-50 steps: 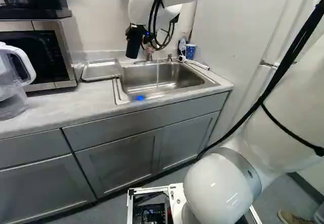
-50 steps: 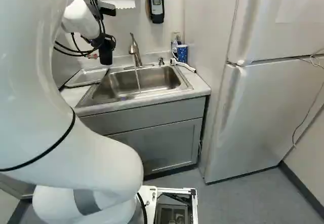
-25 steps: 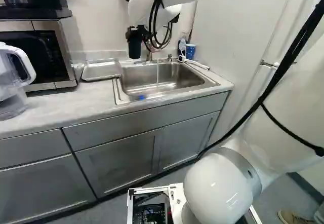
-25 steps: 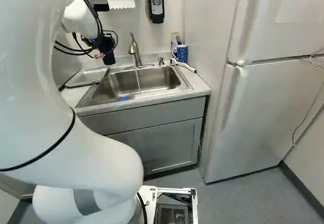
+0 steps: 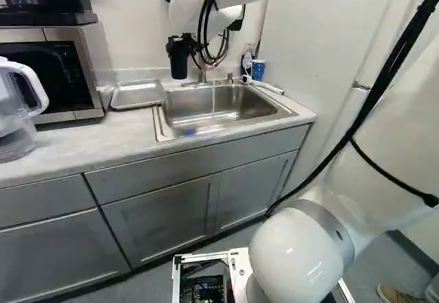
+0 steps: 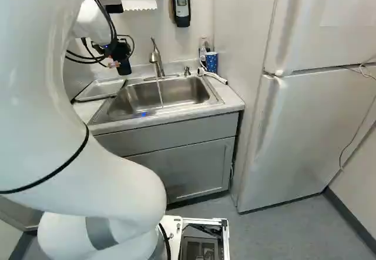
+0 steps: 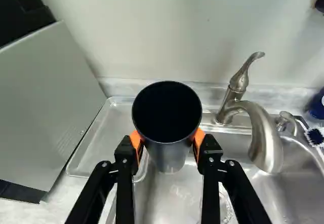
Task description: Rinse the cup and place it in the tray
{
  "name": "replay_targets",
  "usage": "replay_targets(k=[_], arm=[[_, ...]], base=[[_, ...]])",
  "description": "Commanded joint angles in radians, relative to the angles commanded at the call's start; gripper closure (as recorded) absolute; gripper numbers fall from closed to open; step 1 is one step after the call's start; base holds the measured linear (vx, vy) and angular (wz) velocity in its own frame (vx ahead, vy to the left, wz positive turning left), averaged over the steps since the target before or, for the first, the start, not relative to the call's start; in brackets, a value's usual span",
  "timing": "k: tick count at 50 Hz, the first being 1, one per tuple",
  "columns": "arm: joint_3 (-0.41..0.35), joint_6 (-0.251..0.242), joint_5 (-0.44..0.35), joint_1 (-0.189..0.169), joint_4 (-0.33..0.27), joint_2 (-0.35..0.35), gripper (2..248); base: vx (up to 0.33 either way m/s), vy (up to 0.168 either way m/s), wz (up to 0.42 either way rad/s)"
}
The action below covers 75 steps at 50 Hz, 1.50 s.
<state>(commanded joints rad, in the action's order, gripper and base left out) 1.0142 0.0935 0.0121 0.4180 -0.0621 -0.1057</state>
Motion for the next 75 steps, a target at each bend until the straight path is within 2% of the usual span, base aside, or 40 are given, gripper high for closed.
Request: replay_targets(k=[30, 58, 75], arm=[[0.069, 0.000, -0.008, 0.082, 0.000, 0.072, 130], [0.125, 0.000, -0.106, 0.150, 0.000, 0.179, 130], [0.126, 0.000, -0.109, 0.159, 0.000, 0.215, 130]], base=[[0.000, 0.000, 0.000], [0.000, 0.000, 0.000], [0.000, 0.000, 0.000]])
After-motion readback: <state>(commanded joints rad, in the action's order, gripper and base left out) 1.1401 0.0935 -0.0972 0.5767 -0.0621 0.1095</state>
